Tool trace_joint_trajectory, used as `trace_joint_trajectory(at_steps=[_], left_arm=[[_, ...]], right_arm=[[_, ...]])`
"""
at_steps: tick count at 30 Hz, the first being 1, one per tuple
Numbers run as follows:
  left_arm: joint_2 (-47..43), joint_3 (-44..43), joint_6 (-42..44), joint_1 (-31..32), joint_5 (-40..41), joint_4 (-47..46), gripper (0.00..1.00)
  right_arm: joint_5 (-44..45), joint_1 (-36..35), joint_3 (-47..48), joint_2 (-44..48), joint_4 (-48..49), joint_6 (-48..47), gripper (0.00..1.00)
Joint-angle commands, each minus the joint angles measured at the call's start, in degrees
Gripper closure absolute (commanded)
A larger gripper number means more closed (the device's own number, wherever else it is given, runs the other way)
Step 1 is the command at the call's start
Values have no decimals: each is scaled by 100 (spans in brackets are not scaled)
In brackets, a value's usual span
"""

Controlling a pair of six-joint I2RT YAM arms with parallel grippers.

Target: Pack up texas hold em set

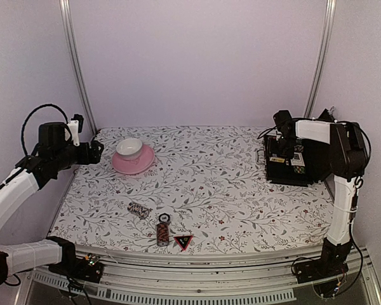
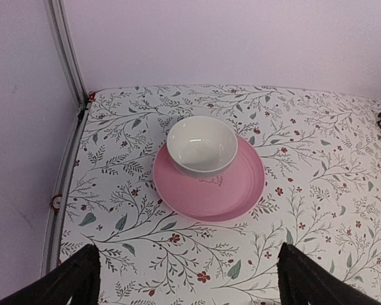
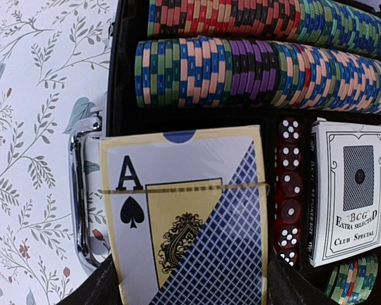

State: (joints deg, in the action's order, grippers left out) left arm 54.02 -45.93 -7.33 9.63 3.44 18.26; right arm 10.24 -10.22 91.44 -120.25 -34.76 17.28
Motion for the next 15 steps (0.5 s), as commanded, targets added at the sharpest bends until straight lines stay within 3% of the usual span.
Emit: trace_joint_trajectory(at_steps=[1, 15], left_arm=[[12, 51, -14, -18, -40, -23, 3], [-8, 49, -16, -28, -60, -16, 3]], right_arm=[[91, 60, 243, -217, 14, -17, 45], [223, 169, 318, -334, -39, 71, 46]])
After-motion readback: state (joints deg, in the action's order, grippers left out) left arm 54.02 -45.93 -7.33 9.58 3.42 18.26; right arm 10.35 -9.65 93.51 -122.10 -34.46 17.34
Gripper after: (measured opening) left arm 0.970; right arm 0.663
